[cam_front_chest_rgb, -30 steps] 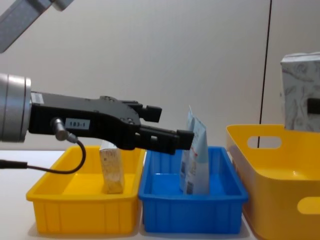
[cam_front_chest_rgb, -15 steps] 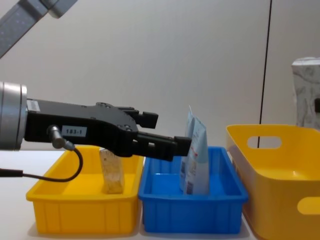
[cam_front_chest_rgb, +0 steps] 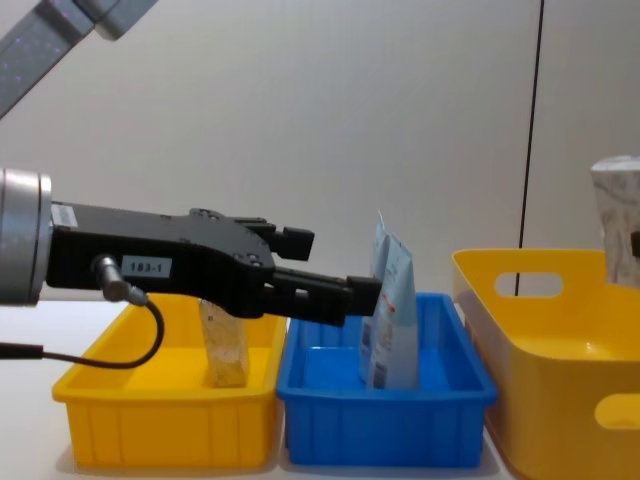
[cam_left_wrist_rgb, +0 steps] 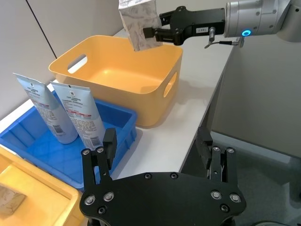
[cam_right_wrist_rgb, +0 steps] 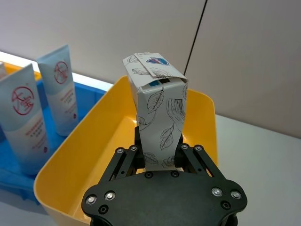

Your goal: Bimanual collaborative sorting of washing and personal care products

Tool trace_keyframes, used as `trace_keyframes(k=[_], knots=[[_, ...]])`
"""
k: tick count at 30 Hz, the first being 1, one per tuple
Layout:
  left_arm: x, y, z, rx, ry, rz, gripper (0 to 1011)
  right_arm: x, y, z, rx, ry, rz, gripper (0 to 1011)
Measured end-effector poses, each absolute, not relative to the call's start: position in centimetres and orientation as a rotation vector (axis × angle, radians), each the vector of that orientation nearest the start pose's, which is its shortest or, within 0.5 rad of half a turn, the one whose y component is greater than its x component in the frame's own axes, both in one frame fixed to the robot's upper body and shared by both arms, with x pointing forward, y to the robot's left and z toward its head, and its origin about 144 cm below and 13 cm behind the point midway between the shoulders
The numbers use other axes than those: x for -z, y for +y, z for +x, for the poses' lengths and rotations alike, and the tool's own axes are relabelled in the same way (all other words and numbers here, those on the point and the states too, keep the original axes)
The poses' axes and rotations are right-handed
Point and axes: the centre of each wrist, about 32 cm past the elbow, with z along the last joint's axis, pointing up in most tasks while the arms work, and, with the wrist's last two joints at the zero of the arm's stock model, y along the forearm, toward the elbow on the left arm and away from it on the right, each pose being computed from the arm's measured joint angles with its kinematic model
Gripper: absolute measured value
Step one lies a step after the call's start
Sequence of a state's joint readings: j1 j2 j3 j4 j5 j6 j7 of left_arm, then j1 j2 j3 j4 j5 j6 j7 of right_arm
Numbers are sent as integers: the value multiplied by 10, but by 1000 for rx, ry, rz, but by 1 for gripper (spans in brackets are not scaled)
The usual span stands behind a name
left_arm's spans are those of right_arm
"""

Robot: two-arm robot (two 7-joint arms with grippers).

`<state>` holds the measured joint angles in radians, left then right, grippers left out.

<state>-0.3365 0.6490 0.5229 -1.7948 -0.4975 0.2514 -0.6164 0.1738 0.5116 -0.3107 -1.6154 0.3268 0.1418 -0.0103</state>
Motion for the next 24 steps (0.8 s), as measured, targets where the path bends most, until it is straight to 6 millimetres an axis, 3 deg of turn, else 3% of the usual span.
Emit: trace_keyframes(k=[24], knots=[[-1267,237,487,-446,-97,226,1001,-1194,-256,505,1401,-80,-273,292]])
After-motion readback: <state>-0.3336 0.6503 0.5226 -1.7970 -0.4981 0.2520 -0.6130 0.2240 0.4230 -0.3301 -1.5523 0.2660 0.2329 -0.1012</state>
